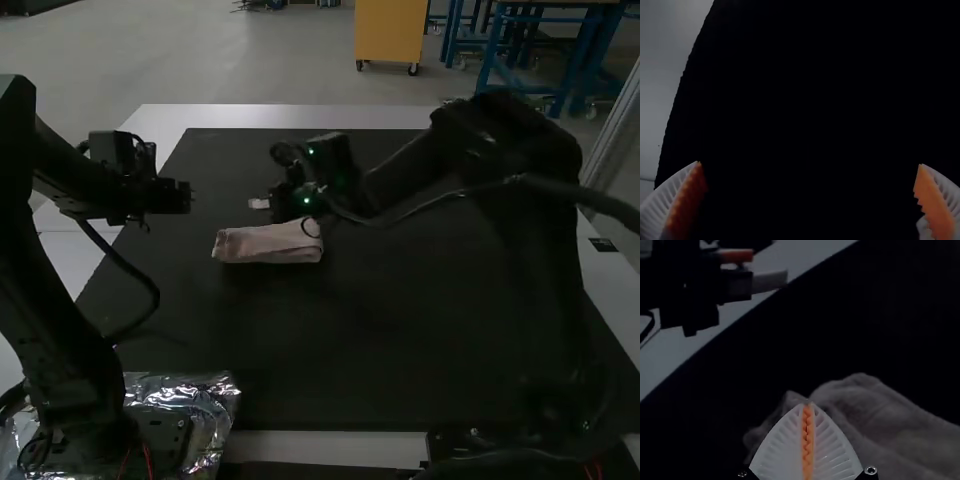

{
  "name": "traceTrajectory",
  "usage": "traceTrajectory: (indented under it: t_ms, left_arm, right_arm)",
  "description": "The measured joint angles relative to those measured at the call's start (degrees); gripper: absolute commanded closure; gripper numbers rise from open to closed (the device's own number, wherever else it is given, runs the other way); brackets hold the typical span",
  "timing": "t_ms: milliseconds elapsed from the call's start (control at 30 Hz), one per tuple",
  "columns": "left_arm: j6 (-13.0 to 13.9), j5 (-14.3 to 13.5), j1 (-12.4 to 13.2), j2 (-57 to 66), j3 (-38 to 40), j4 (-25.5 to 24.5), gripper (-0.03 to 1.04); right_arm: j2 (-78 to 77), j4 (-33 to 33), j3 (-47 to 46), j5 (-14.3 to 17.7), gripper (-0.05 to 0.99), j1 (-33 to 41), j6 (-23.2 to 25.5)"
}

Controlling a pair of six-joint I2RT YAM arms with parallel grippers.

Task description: Fold the towel.

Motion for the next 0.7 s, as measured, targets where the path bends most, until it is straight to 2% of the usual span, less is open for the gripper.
traceTrajectory:
  t_ms: [300,700]
  left_arm:
    - [0.00,-3.96,-0.02,-1.51,0.02,0.81,0.04]
    - [0.00,-5.27,-1.11,-5.27,0.46,-1.77,0.04]
  right_arm:
    - [5.97,2.78,-1.51,-0.04,0.96,-0.04,0.35]
    - [13.86,4.13,3.72,-0.07,0.96,-0.26,0.63]
